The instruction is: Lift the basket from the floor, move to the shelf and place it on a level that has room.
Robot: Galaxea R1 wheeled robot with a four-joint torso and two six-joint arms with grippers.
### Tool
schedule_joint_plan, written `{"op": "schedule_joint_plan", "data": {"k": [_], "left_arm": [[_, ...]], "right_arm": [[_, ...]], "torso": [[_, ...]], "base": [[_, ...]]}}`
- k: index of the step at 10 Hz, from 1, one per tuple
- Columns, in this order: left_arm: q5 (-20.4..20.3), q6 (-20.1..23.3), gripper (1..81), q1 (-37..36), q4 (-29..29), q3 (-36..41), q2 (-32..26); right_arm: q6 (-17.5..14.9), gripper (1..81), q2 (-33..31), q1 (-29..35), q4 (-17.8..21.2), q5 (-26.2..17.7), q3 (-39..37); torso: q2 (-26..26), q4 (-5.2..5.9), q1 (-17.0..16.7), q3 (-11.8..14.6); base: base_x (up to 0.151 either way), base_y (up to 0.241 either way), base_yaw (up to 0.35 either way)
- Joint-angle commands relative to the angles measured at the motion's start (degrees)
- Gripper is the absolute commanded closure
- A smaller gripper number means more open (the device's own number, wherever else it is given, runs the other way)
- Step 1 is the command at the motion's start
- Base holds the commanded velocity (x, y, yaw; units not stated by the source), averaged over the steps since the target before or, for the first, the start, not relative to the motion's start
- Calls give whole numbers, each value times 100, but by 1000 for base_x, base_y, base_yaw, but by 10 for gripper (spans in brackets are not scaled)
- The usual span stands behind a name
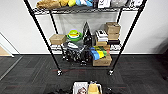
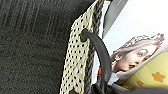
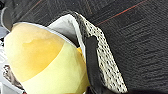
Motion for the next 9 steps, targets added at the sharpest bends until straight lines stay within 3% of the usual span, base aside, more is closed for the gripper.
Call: {"op": "schedule_joint_plan", "data": {"k": [1,7,8,9], "left_arm": [[383,-69,811,-662,-145,29,-21],[409,19,811,-539,-110,152,-82],[409,19,811,-548,-110,249,-117],[383,19,811,-557,-118,467,-230]], "right_arm": [[75,811,-16,608,123,-299,87],[66,811,-43,555,141,-299,166],[66,811,-69,546,141,-299,219],[66,811,-156,529,141,-291,350]], "torso": [[0,0,0,0],[0,0,0,0],[573,0,-369,0],[599,0,-382,397]], "base": [[0,0,0],[0,0,0],[0,0,0],[0,0,0]]}}
